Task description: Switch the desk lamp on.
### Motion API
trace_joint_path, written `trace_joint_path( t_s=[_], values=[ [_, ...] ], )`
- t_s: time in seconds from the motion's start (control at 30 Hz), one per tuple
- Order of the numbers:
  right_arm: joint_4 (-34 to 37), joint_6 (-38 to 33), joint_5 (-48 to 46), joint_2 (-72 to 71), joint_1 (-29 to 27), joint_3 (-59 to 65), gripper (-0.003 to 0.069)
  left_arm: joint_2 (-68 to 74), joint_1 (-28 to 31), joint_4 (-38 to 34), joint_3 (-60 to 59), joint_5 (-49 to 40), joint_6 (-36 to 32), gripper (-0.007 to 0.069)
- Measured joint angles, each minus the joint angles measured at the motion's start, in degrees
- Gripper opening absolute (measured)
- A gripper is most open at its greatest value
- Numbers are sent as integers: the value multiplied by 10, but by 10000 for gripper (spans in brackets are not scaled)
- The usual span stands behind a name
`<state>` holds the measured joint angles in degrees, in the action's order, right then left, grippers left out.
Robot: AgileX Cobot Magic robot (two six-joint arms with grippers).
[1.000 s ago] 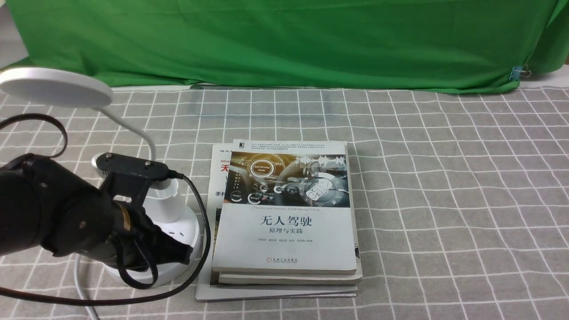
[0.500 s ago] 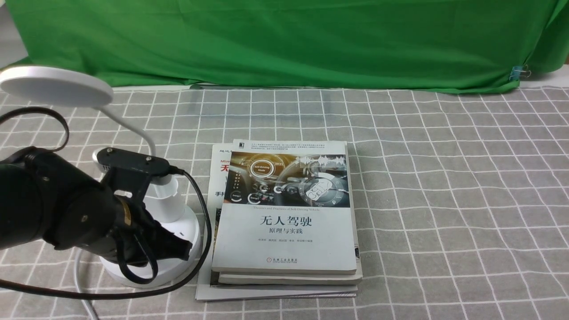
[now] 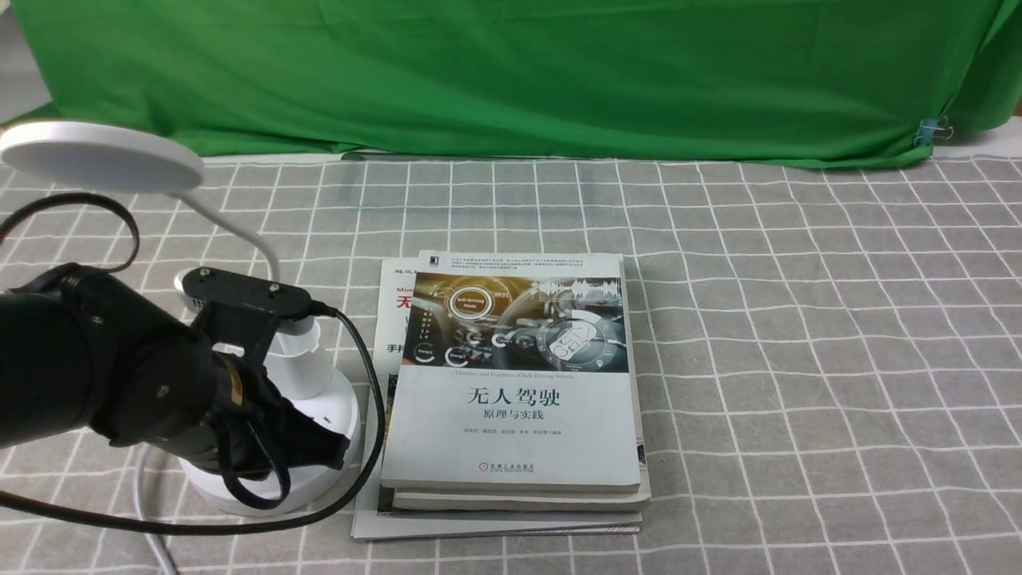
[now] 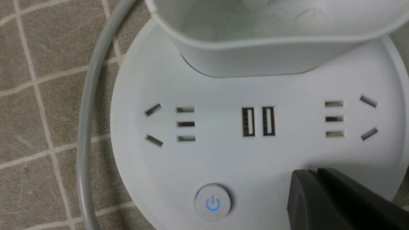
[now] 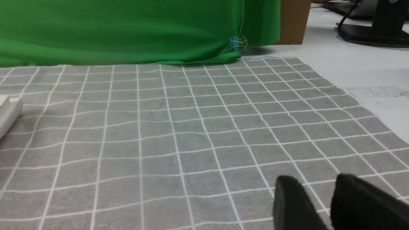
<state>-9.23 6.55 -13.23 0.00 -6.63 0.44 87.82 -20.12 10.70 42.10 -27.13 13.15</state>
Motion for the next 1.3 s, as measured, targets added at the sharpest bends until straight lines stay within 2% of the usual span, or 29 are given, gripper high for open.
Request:
trace_joint_path(
  t_s=[0.5, 0.73, 0.8, 0.9, 1.1, 1.23, 1.3],
  values=[
    [0, 0, 0, 0, 0, 0, 245, -34, 0, -11, -23, 27, 9, 19],
    [0, 0, 0, 0, 0, 0, 245, -126, 0, -19, -25, -21, 13, 19],
    [0, 0, 0, 0, 0, 0, 245, -186, 0, -43, -42, -49, 13, 19],
    [0, 0, 0, 0, 0, 0, 245, -263, 0, -79, -85, -45, 12, 19],
    [-1, 0, 0, 0, 0, 0, 245, -489, 0, -158, -229, 58, -20, 19],
    [-1, 0, 0, 0, 0, 0, 245, -607, 0, -155, -269, 117, -28, 19],
    [-1, 0, 0, 0, 0, 0, 245, -699, 0, -123, -278, 133, -30, 19]
  ],
)
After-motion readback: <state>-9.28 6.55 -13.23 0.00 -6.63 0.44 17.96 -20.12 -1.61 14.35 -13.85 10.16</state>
